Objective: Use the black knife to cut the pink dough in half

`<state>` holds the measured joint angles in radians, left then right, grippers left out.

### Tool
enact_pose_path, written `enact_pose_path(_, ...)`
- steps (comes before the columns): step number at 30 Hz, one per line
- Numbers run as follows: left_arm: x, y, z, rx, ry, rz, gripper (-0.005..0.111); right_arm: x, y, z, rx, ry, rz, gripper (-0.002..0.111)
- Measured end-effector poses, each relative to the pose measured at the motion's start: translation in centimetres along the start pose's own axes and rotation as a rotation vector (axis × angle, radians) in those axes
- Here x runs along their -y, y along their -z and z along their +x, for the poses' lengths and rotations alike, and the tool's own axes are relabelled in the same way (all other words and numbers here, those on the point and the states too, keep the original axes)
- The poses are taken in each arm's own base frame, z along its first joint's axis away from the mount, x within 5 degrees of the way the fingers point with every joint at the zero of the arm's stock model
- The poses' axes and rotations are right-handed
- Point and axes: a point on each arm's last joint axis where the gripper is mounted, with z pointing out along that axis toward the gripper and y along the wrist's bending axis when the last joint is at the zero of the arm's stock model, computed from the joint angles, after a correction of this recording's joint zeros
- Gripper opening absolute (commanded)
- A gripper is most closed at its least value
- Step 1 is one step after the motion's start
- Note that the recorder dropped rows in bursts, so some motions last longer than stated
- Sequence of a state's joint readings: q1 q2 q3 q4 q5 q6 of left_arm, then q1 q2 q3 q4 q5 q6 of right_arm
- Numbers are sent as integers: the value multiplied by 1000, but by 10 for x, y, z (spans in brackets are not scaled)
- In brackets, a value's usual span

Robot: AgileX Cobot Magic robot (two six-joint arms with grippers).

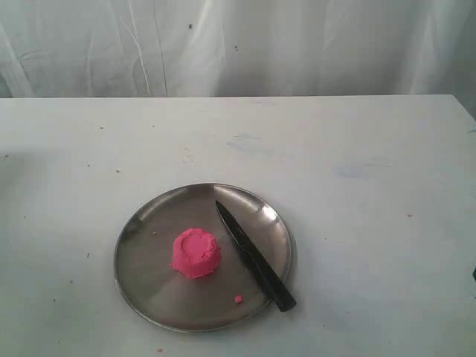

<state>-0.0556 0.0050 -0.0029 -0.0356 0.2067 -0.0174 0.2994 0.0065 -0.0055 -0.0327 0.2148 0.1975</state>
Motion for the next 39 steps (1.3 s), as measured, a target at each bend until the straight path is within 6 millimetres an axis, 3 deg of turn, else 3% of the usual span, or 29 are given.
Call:
enact_pose_path(10, 0, 0, 0, 0, 0, 0, 0, -1, 0, -4, 40, -29, -9, 19)
enact_pose_path(21, 0, 0, 0, 0, 0, 0, 0, -5, 4, -27, 306, -41, -68, 19)
enact_pose_path(32, 0, 0, 0, 0, 0, 0, 0, -7, 7, -34, 353, -524, -173, 19)
enact_pose_path(35, 0, 0, 0, 0, 0, 0, 0, -7, 7, -35, 367, -566, -192, 19)
enact_pose_path(39, 0, 0, 0, 0, 2, -6, 0, -11, 12, -48, 392, -496, -213, 19)
